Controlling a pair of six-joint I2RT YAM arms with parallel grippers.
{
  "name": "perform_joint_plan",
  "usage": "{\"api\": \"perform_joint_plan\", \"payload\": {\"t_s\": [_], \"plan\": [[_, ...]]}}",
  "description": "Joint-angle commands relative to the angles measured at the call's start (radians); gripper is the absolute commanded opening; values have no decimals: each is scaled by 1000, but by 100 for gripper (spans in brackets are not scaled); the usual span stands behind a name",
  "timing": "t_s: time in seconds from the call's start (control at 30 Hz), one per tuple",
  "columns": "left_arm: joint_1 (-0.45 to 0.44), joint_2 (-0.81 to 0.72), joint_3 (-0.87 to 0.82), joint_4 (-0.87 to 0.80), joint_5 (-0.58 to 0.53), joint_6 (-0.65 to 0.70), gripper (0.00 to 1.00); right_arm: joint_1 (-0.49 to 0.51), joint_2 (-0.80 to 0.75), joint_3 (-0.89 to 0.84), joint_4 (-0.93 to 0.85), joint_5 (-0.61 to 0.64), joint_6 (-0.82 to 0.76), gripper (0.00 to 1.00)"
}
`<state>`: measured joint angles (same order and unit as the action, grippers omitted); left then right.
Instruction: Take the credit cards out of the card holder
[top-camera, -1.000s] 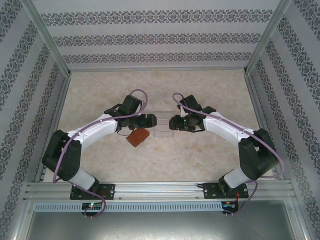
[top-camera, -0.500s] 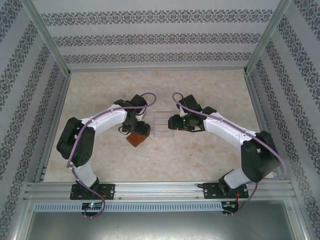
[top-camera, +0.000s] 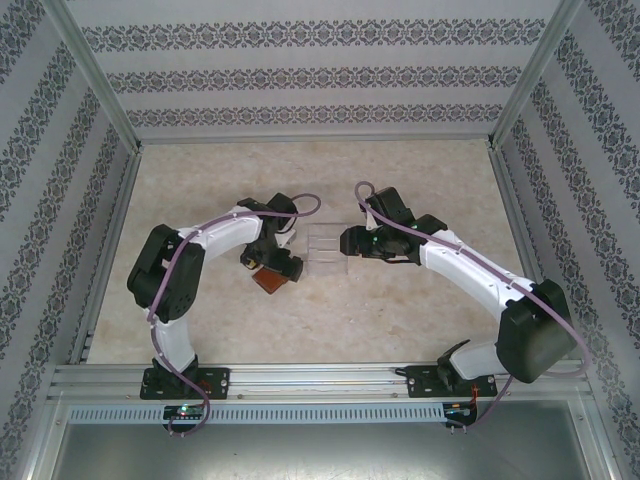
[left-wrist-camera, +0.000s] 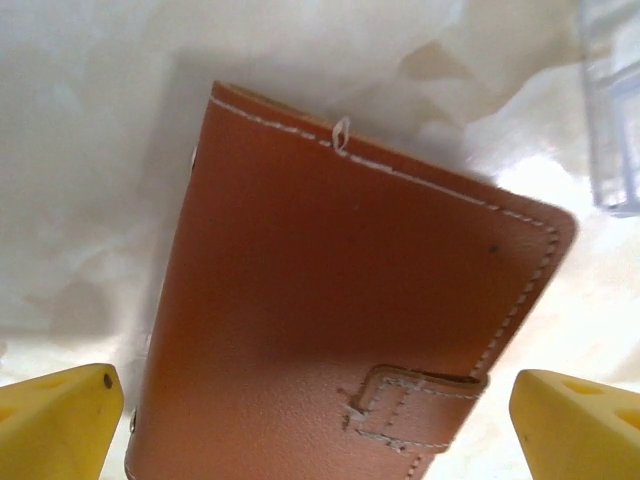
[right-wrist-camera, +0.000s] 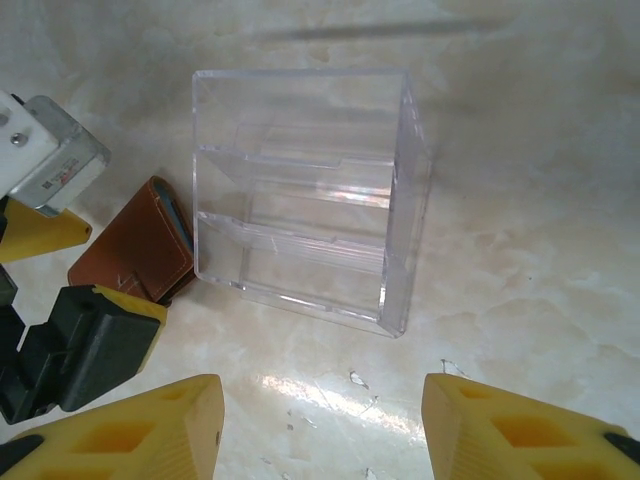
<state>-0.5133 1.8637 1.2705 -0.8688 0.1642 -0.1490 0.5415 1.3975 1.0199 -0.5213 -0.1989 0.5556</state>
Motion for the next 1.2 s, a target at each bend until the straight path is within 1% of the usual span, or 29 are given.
{"api": "perform_joint_plan", "payload": {"t_s": [0.0,0.2,0.43,0.57,0.63,0.77,0.9,0.97,1.1,1.17], "plan": [[-17,33,17,-60,-44,69,100,14,-25,-8,-29,23,15,56],[-20,45,-19,-17,-33,69,100,14,-31,-9,-31,22,15,56],[-17,0,-70,39,-1,34,84,15,-49,-5,-37,20,18,56],[0,-64,-119,93,69,12,75,15,-70,-1,-37,11,30,56],[11,-95,-139,113,109,3,72,15,-79,0,-33,2,39,56],[25,-166,-172,143,187,-15,69,15,-93,1,-13,-36,68,56],[28,-256,-204,196,321,-35,66,17,-110,-5,33,-115,116,57],[28,-301,-221,226,373,-41,65,18,-115,-10,63,-159,157,59],[29,-371,-228,237,423,-32,63,33,-110,-29,143,-226,291,69],[29,-402,-238,256,457,-25,62,46,-93,-42,198,-267,368,70]]}}
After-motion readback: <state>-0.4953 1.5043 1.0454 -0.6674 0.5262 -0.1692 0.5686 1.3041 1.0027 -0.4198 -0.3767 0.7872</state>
